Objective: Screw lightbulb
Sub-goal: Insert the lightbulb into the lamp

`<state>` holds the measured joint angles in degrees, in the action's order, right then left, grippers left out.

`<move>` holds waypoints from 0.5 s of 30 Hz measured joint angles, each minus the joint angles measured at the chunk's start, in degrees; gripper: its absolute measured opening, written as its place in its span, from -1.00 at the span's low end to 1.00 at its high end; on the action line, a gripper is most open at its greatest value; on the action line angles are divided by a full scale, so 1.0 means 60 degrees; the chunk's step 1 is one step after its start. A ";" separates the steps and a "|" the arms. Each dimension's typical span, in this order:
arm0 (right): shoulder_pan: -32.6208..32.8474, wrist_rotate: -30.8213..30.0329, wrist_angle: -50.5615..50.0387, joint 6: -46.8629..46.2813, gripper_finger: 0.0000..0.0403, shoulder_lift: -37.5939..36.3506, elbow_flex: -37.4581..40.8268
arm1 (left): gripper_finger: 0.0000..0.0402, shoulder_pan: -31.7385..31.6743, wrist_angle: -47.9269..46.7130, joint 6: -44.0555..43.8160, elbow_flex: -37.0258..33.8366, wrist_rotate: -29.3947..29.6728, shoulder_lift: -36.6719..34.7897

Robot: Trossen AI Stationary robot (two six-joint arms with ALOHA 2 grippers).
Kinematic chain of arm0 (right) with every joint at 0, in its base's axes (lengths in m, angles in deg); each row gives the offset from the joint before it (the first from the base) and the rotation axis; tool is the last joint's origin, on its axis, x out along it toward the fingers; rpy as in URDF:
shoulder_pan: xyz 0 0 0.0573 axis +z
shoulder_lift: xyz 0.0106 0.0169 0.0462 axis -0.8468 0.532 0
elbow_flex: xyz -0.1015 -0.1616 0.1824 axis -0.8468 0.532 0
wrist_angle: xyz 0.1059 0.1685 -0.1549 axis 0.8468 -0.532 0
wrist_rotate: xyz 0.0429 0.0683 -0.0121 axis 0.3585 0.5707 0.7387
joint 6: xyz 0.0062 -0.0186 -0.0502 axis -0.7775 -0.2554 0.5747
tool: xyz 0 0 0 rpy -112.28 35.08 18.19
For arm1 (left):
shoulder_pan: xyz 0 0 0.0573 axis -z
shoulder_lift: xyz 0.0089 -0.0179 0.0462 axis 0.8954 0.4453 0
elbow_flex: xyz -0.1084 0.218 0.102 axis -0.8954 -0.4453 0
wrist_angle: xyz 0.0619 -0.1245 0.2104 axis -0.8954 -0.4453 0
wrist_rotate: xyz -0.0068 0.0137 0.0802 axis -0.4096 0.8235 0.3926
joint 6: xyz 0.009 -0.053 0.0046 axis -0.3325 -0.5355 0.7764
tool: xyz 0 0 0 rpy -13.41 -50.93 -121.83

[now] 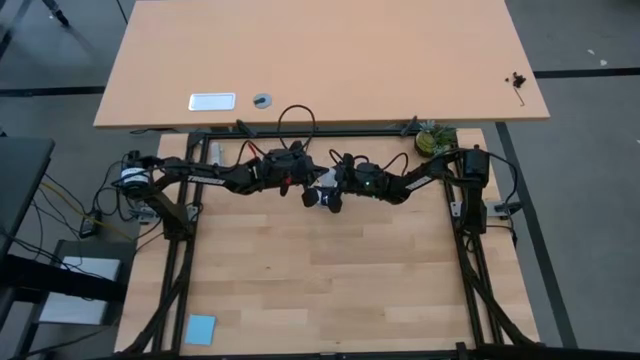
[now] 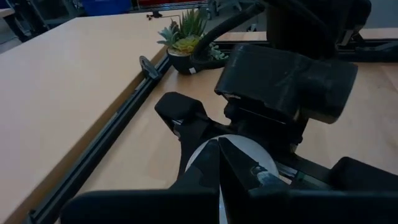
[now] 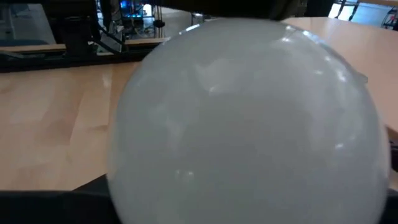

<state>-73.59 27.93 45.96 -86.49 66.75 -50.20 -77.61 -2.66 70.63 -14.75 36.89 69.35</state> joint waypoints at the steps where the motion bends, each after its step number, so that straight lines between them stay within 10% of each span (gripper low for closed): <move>1: 0.0004 0.0001 0.0000 -0.0044 0.44 0.0000 0.0000 | -0.99 0.0008 -0.0006 0.0002 0.0000 0.0014 0.0004; 15: 0.0393 -0.0473 -0.1433 -0.0042 0.52 -0.1161 0.0000 | -0.99 0.0042 0.0031 0.0005 -0.0011 -0.0073 0.0015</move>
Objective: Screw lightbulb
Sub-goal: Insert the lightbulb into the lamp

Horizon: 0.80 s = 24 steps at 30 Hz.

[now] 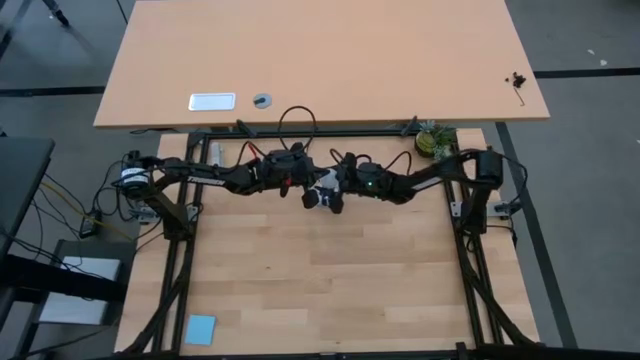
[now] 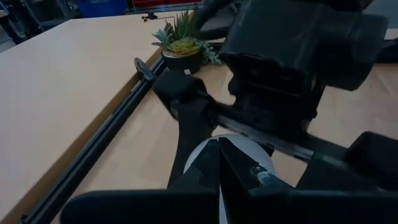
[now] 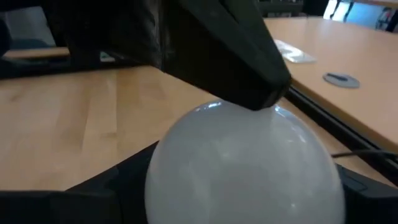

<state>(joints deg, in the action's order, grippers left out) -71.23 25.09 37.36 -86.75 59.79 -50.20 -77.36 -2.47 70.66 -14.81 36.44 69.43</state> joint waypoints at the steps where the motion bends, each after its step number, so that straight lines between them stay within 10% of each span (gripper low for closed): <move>1: 0.0016 -0.0014 -0.0272 -0.0001 0.52 -0.0141 0.0000 | -0.99 0.0000 0.0007 0.0001 0.0000 -0.0002 0.0000; 24: 0.0266 0.0040 -0.3175 0.0001 0.52 -0.2249 -0.0004 | -0.99 0.0000 -0.0213 0.0022 -0.0069 0.0031 0.0059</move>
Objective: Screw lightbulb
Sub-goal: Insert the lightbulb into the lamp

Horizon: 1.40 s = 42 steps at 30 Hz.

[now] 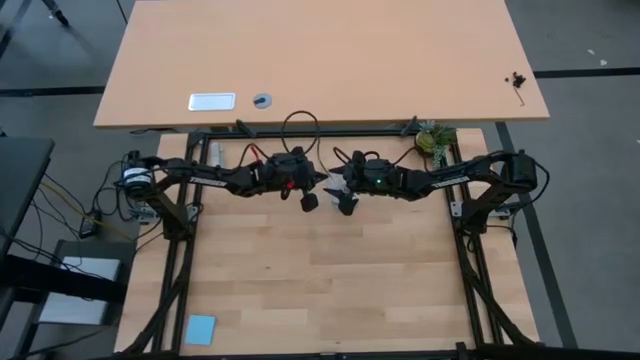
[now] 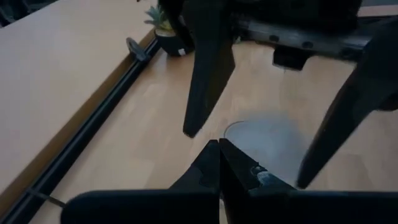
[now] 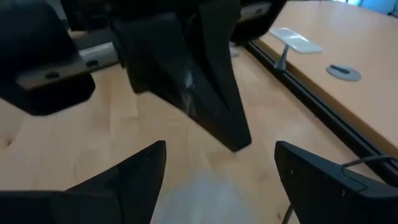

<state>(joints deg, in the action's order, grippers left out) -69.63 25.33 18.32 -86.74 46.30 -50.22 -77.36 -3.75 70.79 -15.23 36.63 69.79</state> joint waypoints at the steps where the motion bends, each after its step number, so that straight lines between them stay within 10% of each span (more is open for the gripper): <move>1: 0.0000 0.0000 0.0026 0.0000 0.52 -0.0010 0.0001 | -0.99 0.0001 0.0005 -0.0003 0.0000 0.0000 0.0001; 12: 0.0014 0.0382 -0.0559 -0.0851 0.35 -0.0033 0.0001 | -0.99 0.0004 -0.0599 -0.0024 0.0015 0.0022 -0.0220; 27: 0.1808 0.1850 -0.0735 -0.0874 0.29 -0.0036 0.0002 | -0.99 0.1292 -0.5347 -0.1064 0.0007 0.0051 -0.1848; 36: 0.2271 0.3002 -0.0720 0.0241 0.29 -0.0033 0.0004 | -0.99 0.1886 -0.3853 -0.1185 -0.0925 -0.0119 -0.1804; 42: 0.2353 0.3279 -0.1425 -0.1889 0.29 -0.0025 0.0004 | -0.99 0.1889 -0.2100 -0.1978 -0.2129 -0.0574 -0.1797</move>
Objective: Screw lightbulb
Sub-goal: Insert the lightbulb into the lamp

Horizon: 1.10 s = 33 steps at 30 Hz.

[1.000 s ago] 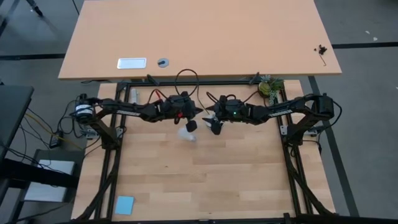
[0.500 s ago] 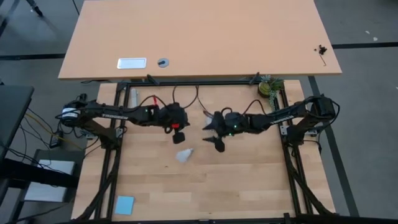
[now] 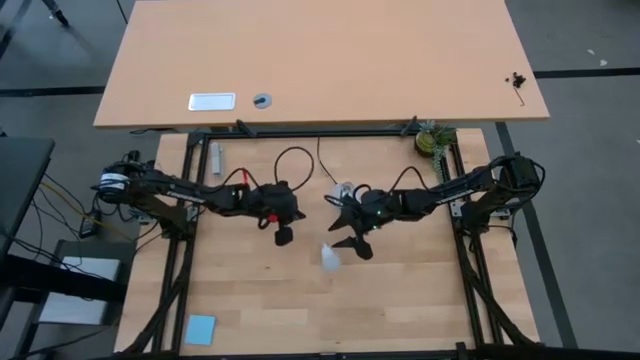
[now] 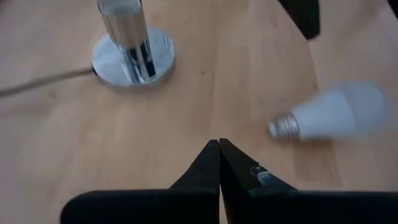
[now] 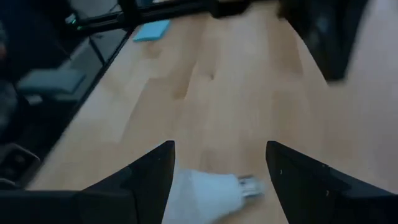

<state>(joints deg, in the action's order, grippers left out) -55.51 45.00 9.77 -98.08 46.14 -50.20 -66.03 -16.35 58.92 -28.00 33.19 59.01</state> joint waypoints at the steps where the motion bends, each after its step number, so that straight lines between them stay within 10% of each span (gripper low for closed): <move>1: 0.0055 -0.0151 -0.0181 -0.0548 0.29 0.0000 0.0000 | -0.99 0.0002 0.0047 -0.0057 -0.0110 -0.0002 0.0000; 8: 0.0535 -0.1649 -0.1911 -0.2802 0.36 0.0007 -0.0207 | -0.99 0.0001 0.0184 -0.0090 -0.0377 0.0213 0.0000; 16: 0.0872 -0.3899 -0.5138 -0.1896 0.55 0.0007 -0.1293 | -0.99 0.0002 0.0313 0.0188 -0.0373 0.0220 0.0000; 33: -0.0238 -0.3068 -0.4772 0.0754 0.50 0.0007 -0.0817 | -0.99 0.0002 0.0440 0.0454 -0.0370 0.0222 0.0000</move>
<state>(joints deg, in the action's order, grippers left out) -56.94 26.59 -18.87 -93.55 46.19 -55.09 -66.02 -13.71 61.64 -30.22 34.52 59.01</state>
